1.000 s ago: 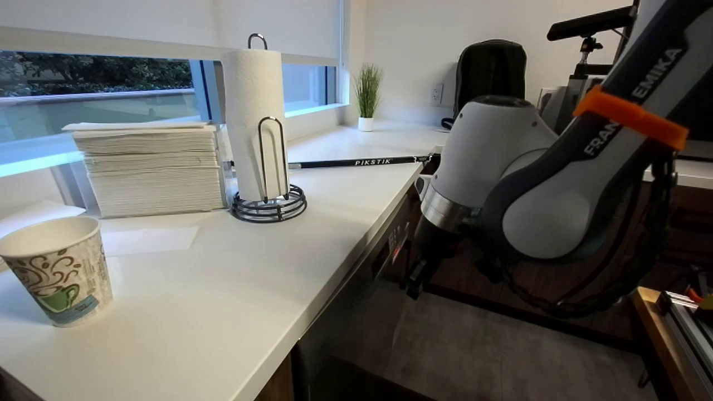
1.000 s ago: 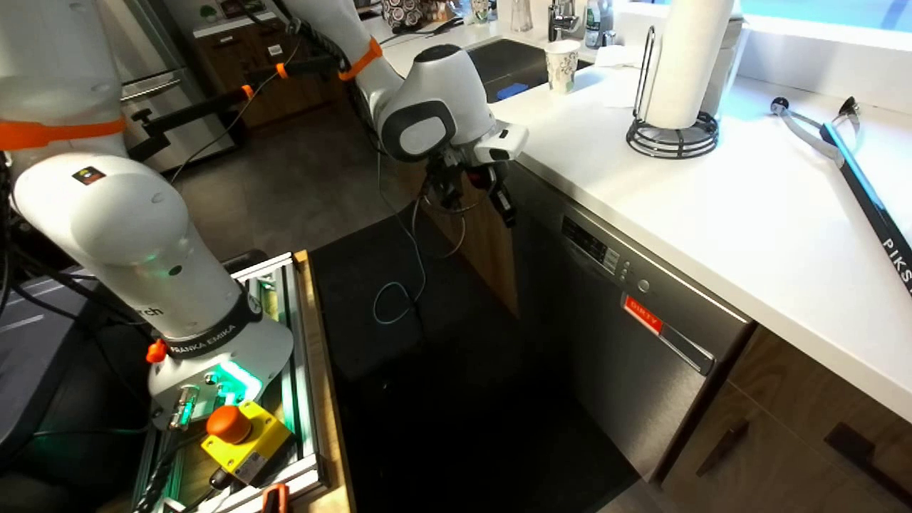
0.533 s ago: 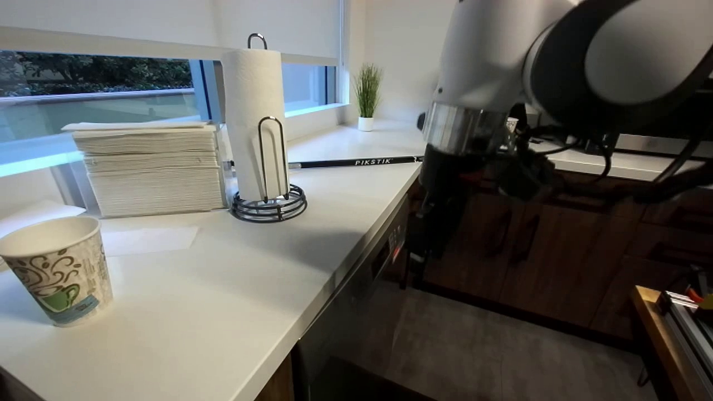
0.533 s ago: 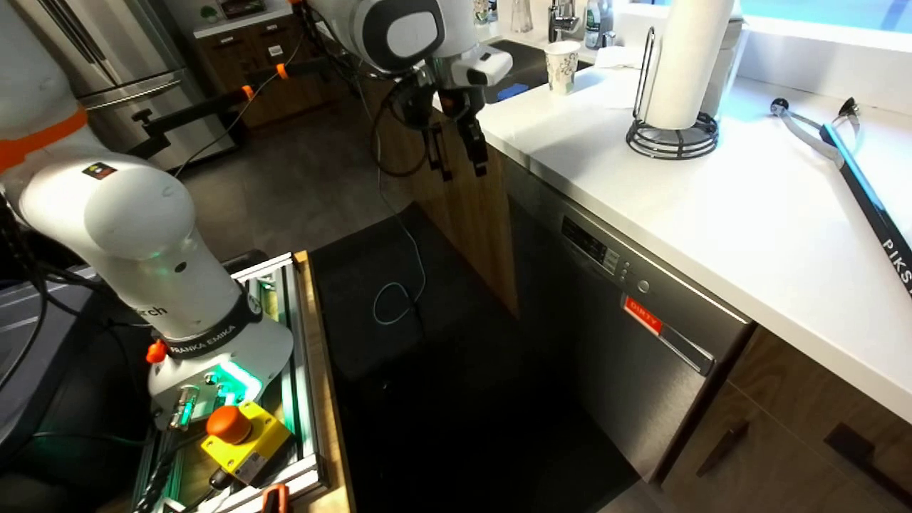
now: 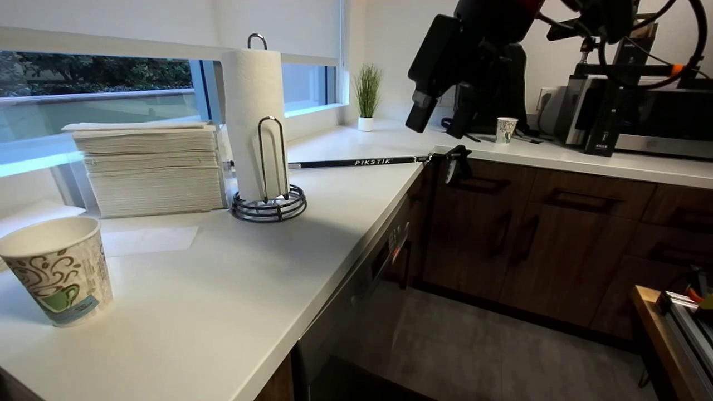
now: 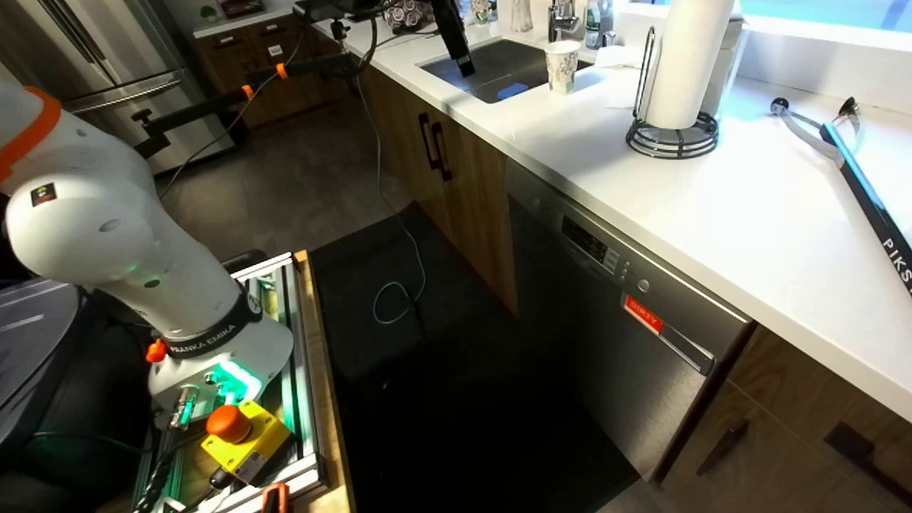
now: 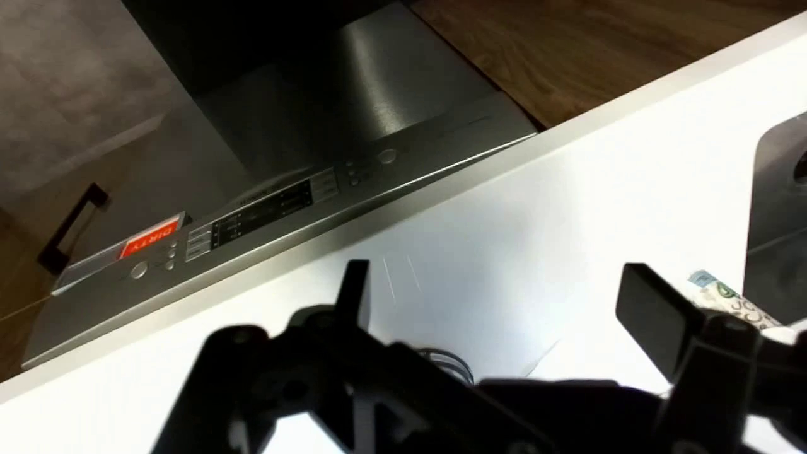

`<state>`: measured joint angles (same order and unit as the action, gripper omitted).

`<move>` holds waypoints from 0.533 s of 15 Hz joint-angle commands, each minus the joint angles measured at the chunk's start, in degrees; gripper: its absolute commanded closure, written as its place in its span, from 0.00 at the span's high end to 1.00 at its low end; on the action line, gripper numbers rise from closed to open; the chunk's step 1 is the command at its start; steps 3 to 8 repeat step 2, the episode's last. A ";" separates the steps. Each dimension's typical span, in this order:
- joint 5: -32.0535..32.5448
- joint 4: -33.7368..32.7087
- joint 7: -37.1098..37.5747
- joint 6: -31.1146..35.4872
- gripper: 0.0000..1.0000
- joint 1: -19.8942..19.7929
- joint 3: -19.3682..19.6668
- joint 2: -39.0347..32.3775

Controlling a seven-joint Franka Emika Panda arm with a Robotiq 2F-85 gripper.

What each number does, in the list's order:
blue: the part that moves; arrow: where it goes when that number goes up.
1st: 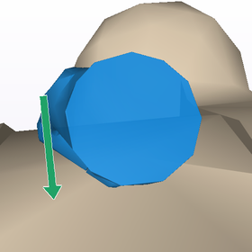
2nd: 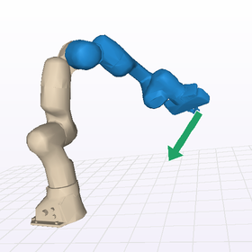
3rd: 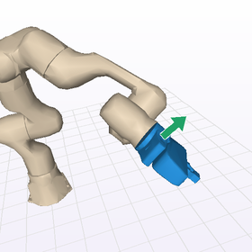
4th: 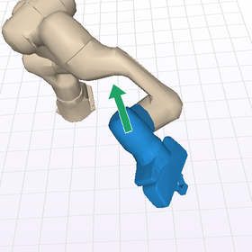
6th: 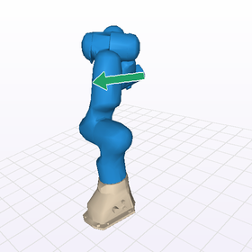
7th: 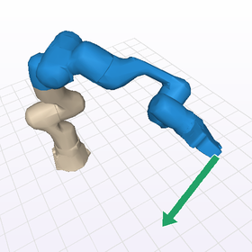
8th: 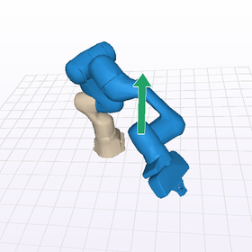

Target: Press a button on the dishwasher.

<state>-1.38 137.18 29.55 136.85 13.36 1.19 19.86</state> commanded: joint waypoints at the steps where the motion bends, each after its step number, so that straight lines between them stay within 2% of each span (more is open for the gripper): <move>1: -1.99 0.08 -1.33 -0.20 1.00 -4.53 -4.11 0.47; 8: -1.95 0.22 -1.14 -0.20 1.00 -4.67 -4.20 0.55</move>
